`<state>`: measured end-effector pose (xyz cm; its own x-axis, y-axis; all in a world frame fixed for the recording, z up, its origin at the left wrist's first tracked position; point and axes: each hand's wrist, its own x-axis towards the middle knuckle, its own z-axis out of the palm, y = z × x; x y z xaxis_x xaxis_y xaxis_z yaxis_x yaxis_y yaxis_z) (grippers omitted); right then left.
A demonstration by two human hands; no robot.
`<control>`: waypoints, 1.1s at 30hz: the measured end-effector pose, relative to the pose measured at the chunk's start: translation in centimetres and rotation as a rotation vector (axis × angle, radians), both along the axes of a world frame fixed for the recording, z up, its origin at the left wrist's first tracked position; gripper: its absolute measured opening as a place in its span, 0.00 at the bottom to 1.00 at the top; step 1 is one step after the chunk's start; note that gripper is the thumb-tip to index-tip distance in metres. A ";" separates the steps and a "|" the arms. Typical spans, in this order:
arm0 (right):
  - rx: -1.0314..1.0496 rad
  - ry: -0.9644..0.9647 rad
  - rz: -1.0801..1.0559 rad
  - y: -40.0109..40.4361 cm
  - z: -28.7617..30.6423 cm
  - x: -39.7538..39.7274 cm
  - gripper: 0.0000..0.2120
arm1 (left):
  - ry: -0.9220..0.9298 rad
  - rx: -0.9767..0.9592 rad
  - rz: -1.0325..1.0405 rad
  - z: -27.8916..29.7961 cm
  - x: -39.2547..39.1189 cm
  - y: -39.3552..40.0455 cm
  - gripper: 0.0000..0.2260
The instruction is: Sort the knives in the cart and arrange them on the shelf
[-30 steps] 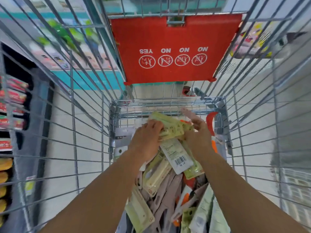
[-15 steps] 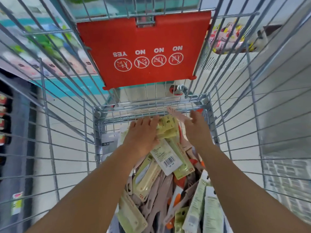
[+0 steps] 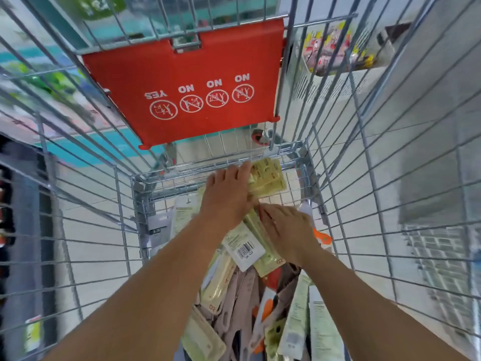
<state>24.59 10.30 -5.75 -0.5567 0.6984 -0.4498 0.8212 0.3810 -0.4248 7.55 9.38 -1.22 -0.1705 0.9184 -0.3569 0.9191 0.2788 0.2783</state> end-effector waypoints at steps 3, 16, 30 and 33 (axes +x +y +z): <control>-0.017 0.029 -0.025 -0.4 -0.2 0.0 0.25 | 0.009 0.000 -0.041 -0.2 1.1 1.6 0.35; 0.019 0.098 -0.085 -0.9 -2.3 0.4 0.19 | 0.083 0.052 -0.174 -4.5 4.7 4.7 0.33; 0.014 -0.054 -0.118 -2.3 -0.9 0.3 0.32 | 0.028 0.007 0.322 -3.7 1.2 -0.6 0.17; -0.007 -0.055 -0.111 -1.8 -0.5 0.3 0.26 | -0.087 0.023 0.357 -4.0 1.3 -0.3 0.11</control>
